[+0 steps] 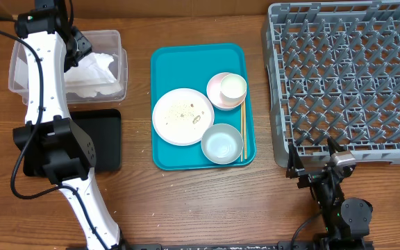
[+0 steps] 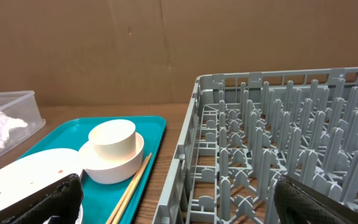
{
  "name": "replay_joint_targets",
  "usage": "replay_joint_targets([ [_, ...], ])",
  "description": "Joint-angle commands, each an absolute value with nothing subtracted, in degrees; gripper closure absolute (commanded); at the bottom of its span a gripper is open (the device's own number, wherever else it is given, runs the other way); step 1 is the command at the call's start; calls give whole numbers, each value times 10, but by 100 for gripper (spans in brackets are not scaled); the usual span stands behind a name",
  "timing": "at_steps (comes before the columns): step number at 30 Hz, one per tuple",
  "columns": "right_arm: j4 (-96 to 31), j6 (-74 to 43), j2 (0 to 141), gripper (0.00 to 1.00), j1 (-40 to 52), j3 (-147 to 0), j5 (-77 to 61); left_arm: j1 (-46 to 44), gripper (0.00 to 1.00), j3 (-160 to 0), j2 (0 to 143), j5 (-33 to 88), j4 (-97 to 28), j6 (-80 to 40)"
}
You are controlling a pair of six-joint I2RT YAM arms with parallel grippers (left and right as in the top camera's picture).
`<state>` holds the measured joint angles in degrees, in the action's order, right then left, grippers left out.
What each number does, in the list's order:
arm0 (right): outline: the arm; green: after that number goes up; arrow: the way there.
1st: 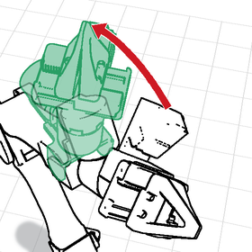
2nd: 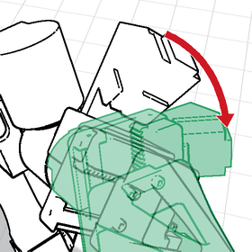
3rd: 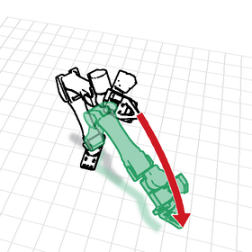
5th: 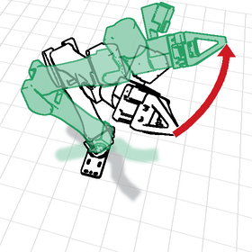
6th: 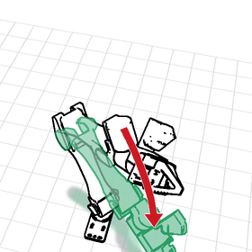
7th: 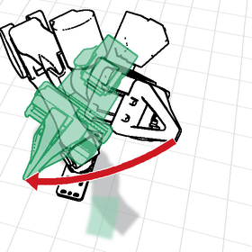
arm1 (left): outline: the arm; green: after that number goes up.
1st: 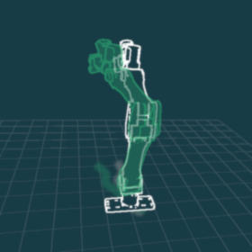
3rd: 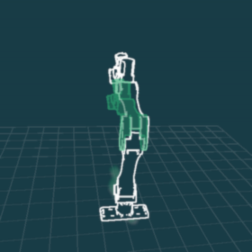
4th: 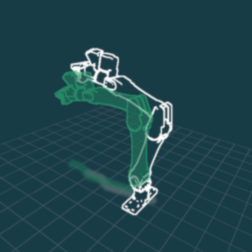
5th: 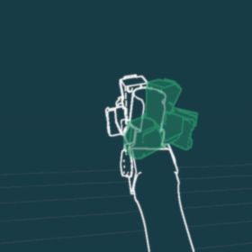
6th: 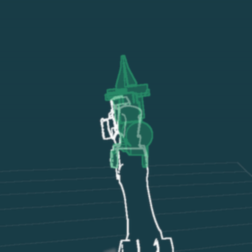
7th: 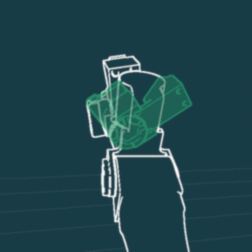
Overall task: Sort waste into correct bins and load items into the dishwasher
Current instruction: 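Raise the left gripper and park it above the bin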
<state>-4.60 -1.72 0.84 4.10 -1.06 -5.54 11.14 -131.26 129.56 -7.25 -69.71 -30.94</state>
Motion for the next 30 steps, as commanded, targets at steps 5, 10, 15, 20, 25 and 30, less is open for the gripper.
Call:
replay_joint_targets([
  [5,-44,-19,3,0,37,-5,-52,112,58,-1324,1226,64,-735,-250],
  [10,-44,-19,3,0,37,-5,-52,110,57,-1324,1160,172,-755,-222],
  [15,-44,-19,3,0,37,-5,-52,79,56,-1324,1114,212,-792,-178],
  [20,-44,-19,3,0,37,-5,-52,13,59,-1324,1098,192,-840,-160],
  [25,-44,-19,3,0,37,-5,-52,-53,61,-1324,1099,126,-868,-169],
  [30,-44,-19,3,0,37,-5,-52,-89,74,-1324,1099,-24,-876,-211],
])
